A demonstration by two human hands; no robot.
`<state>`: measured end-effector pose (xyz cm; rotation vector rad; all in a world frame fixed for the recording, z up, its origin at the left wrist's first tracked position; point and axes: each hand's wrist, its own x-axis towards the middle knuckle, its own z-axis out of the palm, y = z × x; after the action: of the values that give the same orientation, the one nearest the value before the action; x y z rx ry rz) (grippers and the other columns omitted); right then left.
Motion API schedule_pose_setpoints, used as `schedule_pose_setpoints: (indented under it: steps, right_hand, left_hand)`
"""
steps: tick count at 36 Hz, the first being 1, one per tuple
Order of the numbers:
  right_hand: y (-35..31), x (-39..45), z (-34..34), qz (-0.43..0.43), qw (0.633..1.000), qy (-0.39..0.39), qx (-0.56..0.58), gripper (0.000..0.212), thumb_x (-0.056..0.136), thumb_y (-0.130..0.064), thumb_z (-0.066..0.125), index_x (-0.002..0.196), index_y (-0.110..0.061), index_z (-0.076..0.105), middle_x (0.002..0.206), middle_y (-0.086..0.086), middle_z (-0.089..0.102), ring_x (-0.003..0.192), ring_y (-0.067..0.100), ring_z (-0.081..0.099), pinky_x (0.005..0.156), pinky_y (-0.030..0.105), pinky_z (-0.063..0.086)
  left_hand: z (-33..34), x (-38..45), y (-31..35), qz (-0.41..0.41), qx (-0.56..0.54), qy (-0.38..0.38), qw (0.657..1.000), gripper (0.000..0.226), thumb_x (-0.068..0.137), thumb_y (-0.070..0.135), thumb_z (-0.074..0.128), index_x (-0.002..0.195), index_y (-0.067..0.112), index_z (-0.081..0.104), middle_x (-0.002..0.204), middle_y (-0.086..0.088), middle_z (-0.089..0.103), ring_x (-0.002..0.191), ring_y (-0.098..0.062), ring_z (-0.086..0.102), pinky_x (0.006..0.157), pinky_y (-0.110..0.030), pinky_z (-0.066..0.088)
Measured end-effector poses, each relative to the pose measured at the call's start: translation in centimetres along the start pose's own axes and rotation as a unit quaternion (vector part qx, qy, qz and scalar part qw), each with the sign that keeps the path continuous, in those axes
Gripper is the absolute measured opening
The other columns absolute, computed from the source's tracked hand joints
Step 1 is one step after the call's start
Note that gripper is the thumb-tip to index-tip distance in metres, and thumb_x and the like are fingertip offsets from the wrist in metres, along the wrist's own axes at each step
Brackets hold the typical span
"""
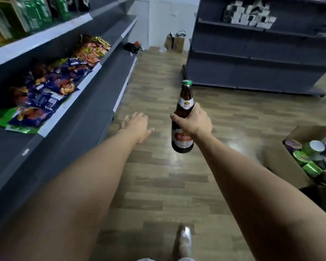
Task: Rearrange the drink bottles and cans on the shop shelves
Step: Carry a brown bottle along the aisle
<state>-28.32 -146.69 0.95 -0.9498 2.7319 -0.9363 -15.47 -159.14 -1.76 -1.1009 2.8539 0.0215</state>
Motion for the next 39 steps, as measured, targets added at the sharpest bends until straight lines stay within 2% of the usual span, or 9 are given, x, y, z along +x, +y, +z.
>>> schedule_pose_setpoints:
  steps: [9, 14, 18, 22, 27, 32, 36, 39]
  right_hand:
    - [-0.1, 19.4, 2.5, -0.062, 0.997, -0.041, -0.003, 0.064, 0.073, -0.062, 0.066, 0.112, -0.015, 0.047, 0.115, 0.006, 0.061, 0.107, 0.031, 0.059, 0.084, 0.040, 0.048]
    - [-2.2, 29.9, 3.4, -0.105, 0.992, -0.074, 0.003, 0.062, 0.073, -0.061, 0.067, 0.110, -0.016, 0.047, 0.112, 0.005, 0.061, 0.104, 0.029, 0.059, 0.080, 0.037, 0.047]
    - [-4.9, 37.0, 5.2, -0.137, 0.986, -0.090, 0.019, 0.062, 0.073, -0.059, 0.068, 0.112, -0.016, 0.047, 0.112, 0.004, 0.060, 0.105, 0.029, 0.059, 0.077, 0.035, 0.044]
    - [-7.9, 43.4, 7.6, -0.164, 0.981, -0.101, 0.028, 0.059, 0.074, -0.059, 0.067, 0.108, -0.016, 0.047, 0.109, 0.003, 0.060, 0.103, 0.027, 0.059, 0.072, 0.032, 0.039]
    - [-12.2, 50.6, 11.4, -0.188, 0.975, -0.114, 0.045, 0.057, 0.075, -0.059, 0.066, 0.108, -0.017, 0.047, 0.101, 0.000, 0.057, 0.099, 0.027, 0.059, 0.072, 0.034, 0.043]
    - [-17.8, 57.6, 15.5, -0.212, 0.971, -0.103, 0.041, 0.056, 0.073, -0.059, 0.067, 0.105, -0.018, 0.048, 0.102, 0.001, 0.061, 0.096, 0.027, 0.061, 0.074, 0.036, 0.048]
    - [-23.0, 63.3, 18.3, -0.234, 0.966, -0.101, 0.034, 0.056, 0.074, -0.057, 0.067, 0.110, -0.018, 0.049, 0.105, 0.003, 0.062, 0.096, 0.026, 0.060, 0.072, 0.033, 0.047]
    - [-26.6, 67.6, 20.1, -0.245, 0.964, -0.093, 0.045, 0.055, 0.074, -0.056, 0.068, 0.111, -0.019, 0.050, 0.103, 0.001, 0.061, 0.087, 0.021, 0.057, 0.070, 0.032, 0.046]
  left_hand:
    - [-2.2, 17.8, 1.8, -0.055, -0.026, 0.022, 0.998, 0.057, 0.097, 0.047, 0.043, 0.142, 0.013, 0.039, 0.148, -0.006, 0.037, 0.137, -0.024, 0.032, 0.111, -0.039, 0.025]
    - [-4.5, 27.3, 1.1, -0.088, -0.035, 0.035, 0.995, 0.054, 0.095, 0.049, 0.045, 0.138, 0.016, 0.042, 0.143, -0.005, 0.043, 0.132, -0.023, 0.039, 0.107, -0.039, 0.030]
    - [-5.5, 33.1, -0.8, -0.113, -0.028, 0.028, 0.993, 0.056, 0.095, 0.048, 0.045, 0.140, 0.014, 0.039, 0.146, -0.005, 0.040, 0.135, -0.023, 0.037, 0.107, -0.039, 0.030]
    - [-6.2, 38.4, -4.1, -0.158, -0.025, 0.015, 0.987, 0.058, 0.097, 0.047, 0.042, 0.143, 0.013, 0.036, 0.150, -0.004, 0.035, 0.139, -0.021, 0.030, 0.110, -0.038, 0.025]
    - [-6.4, 45.4, -9.2, -0.185, -0.010, 0.004, 0.983, 0.061, 0.096, 0.049, 0.042, 0.145, 0.013, 0.034, 0.151, -0.004, 0.034, 0.139, -0.022, 0.030, 0.110, -0.041, 0.026]
    - [-8.1, 52.8, -15.1, -0.196, -0.024, 0.030, 0.980, 0.055, 0.096, 0.047, 0.043, 0.138, 0.012, 0.040, 0.144, -0.005, 0.041, 0.133, -0.024, 0.038, 0.104, -0.039, 0.031]
    - [-10.0, 58.5, -20.2, -0.208, -0.032, 0.046, 0.976, 0.057, 0.096, 0.047, 0.044, 0.141, 0.012, 0.038, 0.146, -0.006, 0.040, 0.134, -0.024, 0.036, 0.107, -0.040, 0.030]
    - [-11.3, 62.0, -23.8, -0.225, -0.050, 0.063, 0.971, 0.053, 0.096, 0.045, 0.045, 0.138, 0.012, 0.041, 0.141, -0.006, 0.043, 0.129, -0.025, 0.041, 0.103, -0.039, 0.033]
